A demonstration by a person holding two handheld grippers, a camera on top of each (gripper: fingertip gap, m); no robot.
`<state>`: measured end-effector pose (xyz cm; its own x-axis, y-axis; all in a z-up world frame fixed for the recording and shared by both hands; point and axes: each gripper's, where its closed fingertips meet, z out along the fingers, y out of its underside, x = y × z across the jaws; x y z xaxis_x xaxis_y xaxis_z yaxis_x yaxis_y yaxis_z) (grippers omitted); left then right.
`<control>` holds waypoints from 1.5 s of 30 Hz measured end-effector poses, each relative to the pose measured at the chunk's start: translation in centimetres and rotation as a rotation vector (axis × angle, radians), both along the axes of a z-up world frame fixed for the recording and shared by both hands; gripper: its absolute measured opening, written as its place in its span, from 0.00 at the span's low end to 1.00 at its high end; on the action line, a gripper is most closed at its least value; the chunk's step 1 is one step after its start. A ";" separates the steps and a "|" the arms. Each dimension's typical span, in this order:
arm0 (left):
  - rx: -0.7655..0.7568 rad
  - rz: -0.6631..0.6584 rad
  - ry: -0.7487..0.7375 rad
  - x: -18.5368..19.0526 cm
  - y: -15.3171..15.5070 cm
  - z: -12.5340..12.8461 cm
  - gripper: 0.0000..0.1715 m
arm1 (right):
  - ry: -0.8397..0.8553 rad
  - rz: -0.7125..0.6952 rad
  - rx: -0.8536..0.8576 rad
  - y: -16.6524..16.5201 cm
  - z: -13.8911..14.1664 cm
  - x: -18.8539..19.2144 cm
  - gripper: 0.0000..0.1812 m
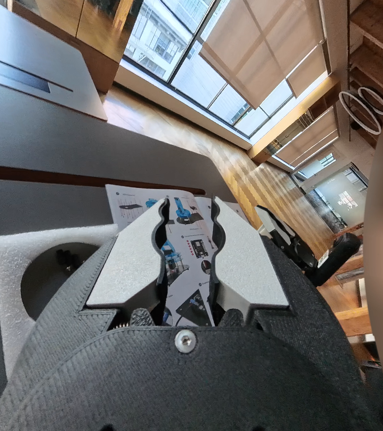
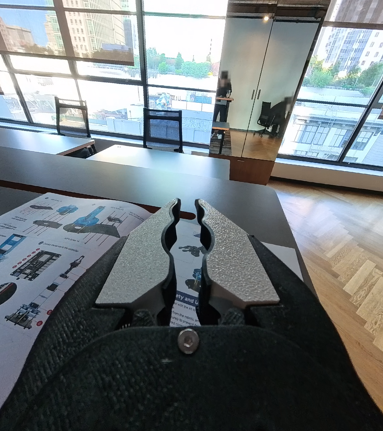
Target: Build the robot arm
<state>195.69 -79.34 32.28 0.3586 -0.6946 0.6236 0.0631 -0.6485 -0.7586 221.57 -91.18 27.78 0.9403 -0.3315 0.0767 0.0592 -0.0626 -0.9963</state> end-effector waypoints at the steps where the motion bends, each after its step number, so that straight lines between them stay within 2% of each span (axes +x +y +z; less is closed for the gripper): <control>1: -0.011 0.004 0.000 0.0 0.1 -0.4 0.20 | 0.001 -0.001 -0.013 0.1 -0.2 0.0 0.06; 14: -0.013 0.040 0.014 0.2 0.7 -1.7 0.18 | 0.008 0.012 -0.023 0.2 -0.5 -0.2 0.06; 45: 0.007 0.057 0.041 -0.3 0.9 -1.4 0.17 | -0.004 0.001 -0.007 0.1 -0.2 -0.1 0.07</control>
<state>195.42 -78.46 30.84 0.4233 -0.6768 0.6023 0.0684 -0.6391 -0.7661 221.51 -91.11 27.62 0.9402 -0.3304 0.0828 0.0634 -0.0691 -0.9956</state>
